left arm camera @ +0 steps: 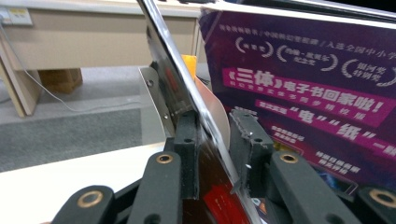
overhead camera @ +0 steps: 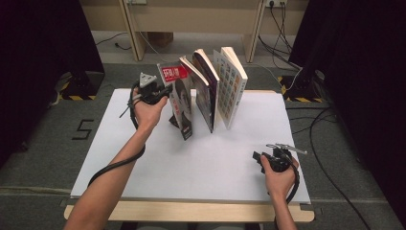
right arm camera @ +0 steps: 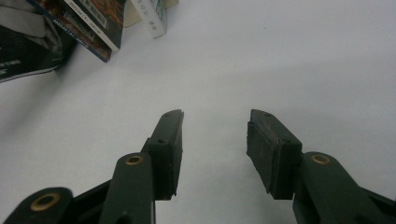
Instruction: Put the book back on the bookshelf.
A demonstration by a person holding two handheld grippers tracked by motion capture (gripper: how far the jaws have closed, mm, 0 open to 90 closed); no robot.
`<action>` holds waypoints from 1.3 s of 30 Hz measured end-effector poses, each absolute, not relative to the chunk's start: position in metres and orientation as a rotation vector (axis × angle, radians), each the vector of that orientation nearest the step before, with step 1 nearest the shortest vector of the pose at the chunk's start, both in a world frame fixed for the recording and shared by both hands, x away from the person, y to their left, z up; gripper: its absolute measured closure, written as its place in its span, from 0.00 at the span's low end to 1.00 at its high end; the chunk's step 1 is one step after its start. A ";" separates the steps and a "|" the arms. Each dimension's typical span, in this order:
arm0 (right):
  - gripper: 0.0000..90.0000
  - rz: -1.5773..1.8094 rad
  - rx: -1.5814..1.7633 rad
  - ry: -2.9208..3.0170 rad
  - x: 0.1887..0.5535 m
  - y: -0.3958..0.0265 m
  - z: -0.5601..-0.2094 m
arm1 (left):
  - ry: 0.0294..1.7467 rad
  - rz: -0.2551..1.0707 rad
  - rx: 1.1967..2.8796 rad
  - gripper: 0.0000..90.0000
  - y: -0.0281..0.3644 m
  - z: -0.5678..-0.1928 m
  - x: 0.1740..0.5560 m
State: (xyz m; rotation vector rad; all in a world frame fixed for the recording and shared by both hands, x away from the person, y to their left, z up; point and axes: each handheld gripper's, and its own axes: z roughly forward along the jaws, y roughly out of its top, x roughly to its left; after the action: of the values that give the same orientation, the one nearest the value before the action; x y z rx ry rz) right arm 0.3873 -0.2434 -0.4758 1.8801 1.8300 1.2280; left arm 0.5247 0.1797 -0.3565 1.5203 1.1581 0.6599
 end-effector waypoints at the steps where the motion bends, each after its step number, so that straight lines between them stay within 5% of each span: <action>1: 0.62 1.226 1.870 1.834 0.388 -0.244 -0.476 | 1.159 0.648 1.523 0.80 0.179 -0.358 0.525; 25: 0.62 1.223 1.866 1.846 0.388 -0.246 -0.477 | 1.264 0.553 1.540 0.89 0.178 -0.358 0.536; 39: 0.62 1.224 1.882 1.844 0.388 -0.245 -0.477 | 1.317 0.539 1.487 0.82 0.186 -0.356 0.554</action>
State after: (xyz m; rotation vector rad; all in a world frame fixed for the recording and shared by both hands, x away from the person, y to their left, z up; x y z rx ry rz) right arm 0.3879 -0.2451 -0.4770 1.8818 1.8441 1.2236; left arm 0.5545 0.1857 -0.3557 1.4867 1.3169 0.5389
